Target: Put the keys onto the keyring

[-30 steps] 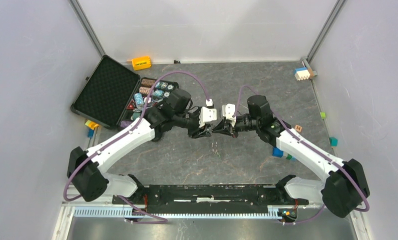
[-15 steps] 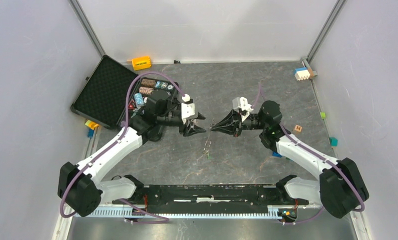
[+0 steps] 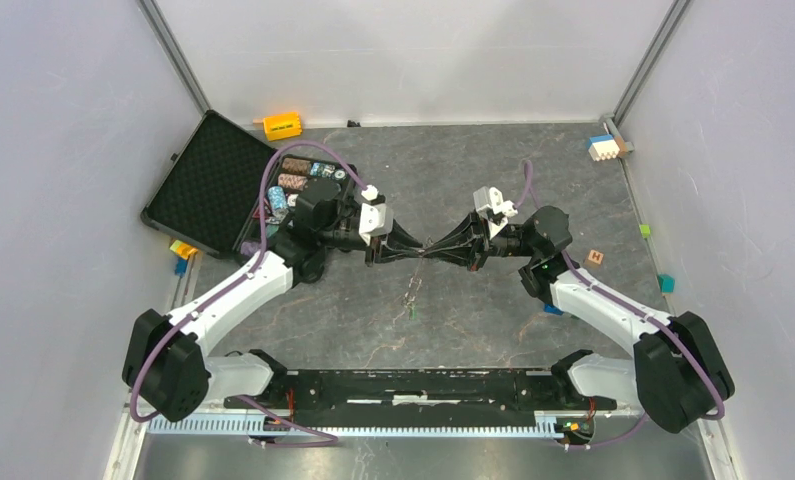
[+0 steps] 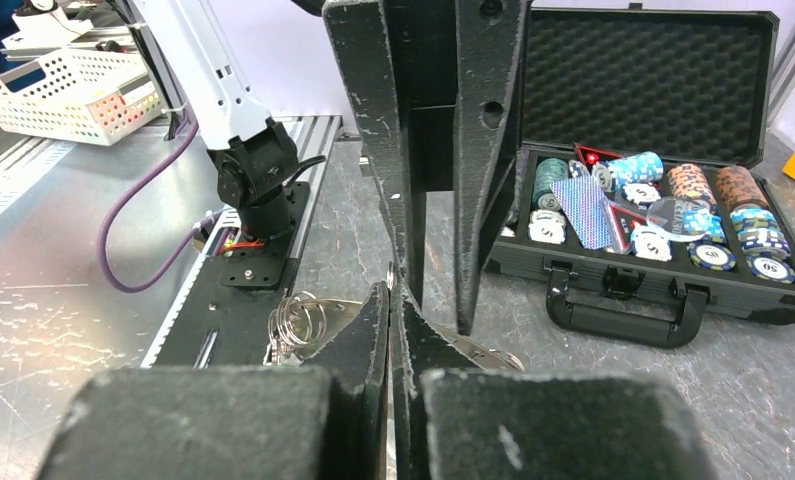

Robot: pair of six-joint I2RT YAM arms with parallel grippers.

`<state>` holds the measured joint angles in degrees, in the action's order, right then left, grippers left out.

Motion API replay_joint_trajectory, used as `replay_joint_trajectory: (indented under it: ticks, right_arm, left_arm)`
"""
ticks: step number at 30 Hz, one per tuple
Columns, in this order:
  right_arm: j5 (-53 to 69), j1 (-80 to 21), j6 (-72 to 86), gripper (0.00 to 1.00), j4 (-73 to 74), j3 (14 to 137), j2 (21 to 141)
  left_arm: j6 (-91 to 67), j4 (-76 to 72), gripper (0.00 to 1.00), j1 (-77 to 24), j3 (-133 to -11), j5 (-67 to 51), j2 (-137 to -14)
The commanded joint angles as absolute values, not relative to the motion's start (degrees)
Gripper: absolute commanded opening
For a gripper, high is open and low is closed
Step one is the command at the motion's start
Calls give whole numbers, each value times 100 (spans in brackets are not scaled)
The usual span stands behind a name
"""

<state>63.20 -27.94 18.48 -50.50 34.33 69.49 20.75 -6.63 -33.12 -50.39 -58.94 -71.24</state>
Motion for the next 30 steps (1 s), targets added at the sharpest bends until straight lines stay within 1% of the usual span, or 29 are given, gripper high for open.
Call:
replay_joint_trajectory:
  ticks: [1, 3, 5, 9, 11, 14, 21, 25, 26, 30]
  right_arm:
    - [6361, -2778, 1995, 0, -5552, 3508, 6972]
    - [6368, -2777, 1983, 0, -5513, 3524, 7000]
    - [6384, -2768, 1834, 0, -5299, 3584, 7007]
    - [6296, -2756, 947, 0, -4081, 3862, 6941]
    - [6280, -2760, 753, 0, -3826, 3894, 6929]
    - [6284, -2764, 741, 0, -3815, 3859, 6919]
    - [6280, -2755, 748, 0, -3828, 3841, 6896]
    - [6302, -2760, 823, 0, -3912, 3834, 6902]
    - [6305, -2760, 841, 0, -3942, 3824, 6900]
    - [6301, -2762, 844, 0, -4003, 3772, 6883]
  left_arm:
    - [1926, -1046, 29, -3318, -4912, -6493, -7100]
    - [2049, -976, 29, -3314, -4870, -6517, -7052]
    - [2453, -567, 30, -3306, -4921, -6453, -6992]
    - [3310, 384, 33, -3227, -5053, -6371, -6860]
    - [3322, 368, 33, -3217, -5052, -6352, -6816]
    - [3046, 100, 32, -3218, -5091, -6450, -6884]
    - [2442, -690, 26, -3238, -4954, -6557, -7031]
    - [2414, -782, 21, -3240, -4906, -6576, -7049]
    - [2436, -782, 19, -3240, -4884, -6576, -7048]
    - [2439, -782, 6, -3242, -4845, -6604, -7047]
